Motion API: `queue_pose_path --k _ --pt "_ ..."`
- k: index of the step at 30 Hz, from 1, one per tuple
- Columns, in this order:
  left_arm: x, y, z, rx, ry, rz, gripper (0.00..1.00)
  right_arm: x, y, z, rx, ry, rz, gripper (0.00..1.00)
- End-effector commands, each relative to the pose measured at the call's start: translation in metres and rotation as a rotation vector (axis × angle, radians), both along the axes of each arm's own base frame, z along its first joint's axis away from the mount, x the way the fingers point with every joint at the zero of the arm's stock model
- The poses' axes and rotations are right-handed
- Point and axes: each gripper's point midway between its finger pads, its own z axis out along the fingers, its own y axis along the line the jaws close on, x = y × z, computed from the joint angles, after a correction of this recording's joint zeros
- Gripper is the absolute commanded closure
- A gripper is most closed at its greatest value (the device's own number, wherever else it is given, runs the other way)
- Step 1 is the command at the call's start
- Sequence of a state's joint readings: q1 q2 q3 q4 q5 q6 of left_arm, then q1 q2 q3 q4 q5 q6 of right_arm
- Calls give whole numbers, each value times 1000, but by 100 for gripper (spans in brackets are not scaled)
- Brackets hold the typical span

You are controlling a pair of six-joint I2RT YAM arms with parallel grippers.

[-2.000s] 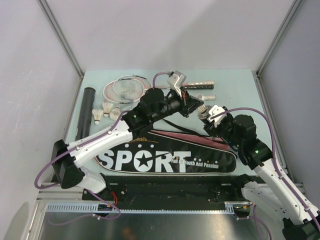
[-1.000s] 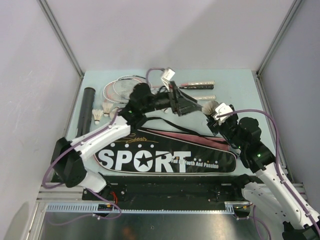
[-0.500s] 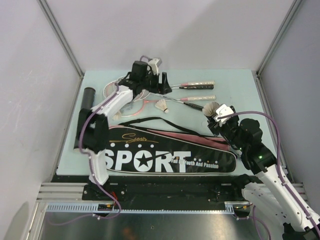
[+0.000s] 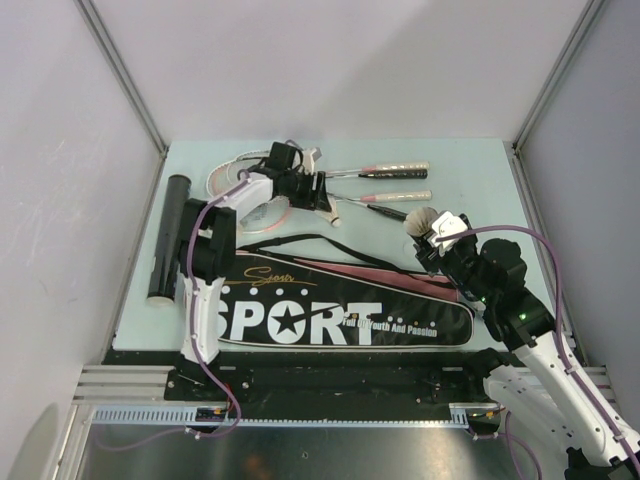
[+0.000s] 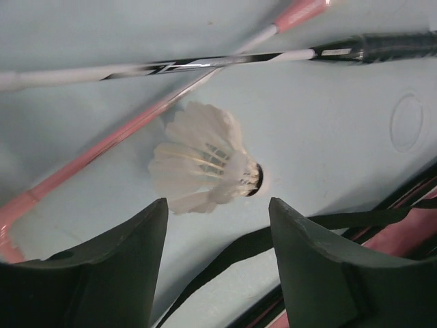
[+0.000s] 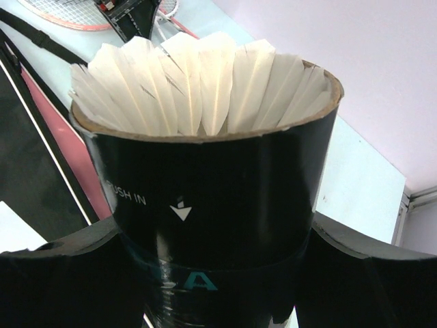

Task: Pack up the badminton gear
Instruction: Pick up the shuttlecock at the center of the board.

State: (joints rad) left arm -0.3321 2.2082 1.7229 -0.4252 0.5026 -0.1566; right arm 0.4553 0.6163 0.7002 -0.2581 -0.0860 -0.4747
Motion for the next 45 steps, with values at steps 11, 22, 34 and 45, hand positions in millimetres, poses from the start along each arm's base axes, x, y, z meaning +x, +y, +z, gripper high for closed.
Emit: queue_pose_path --k 11,22,34,45 --pt "23 -8 36 46 -182 2 29 -3 2 2 27 12 11 72" --pt "8 -38 22 50 -209 -81 26 -2 4 -2 20 27 14 73" --pt "-21 -43 26 7 -142 -21 95 -2 4 -9 -7 43 16 73" --pt "-148 -92 262 -396 -371 -275 100 6 3 -31 -179 60 27 73"
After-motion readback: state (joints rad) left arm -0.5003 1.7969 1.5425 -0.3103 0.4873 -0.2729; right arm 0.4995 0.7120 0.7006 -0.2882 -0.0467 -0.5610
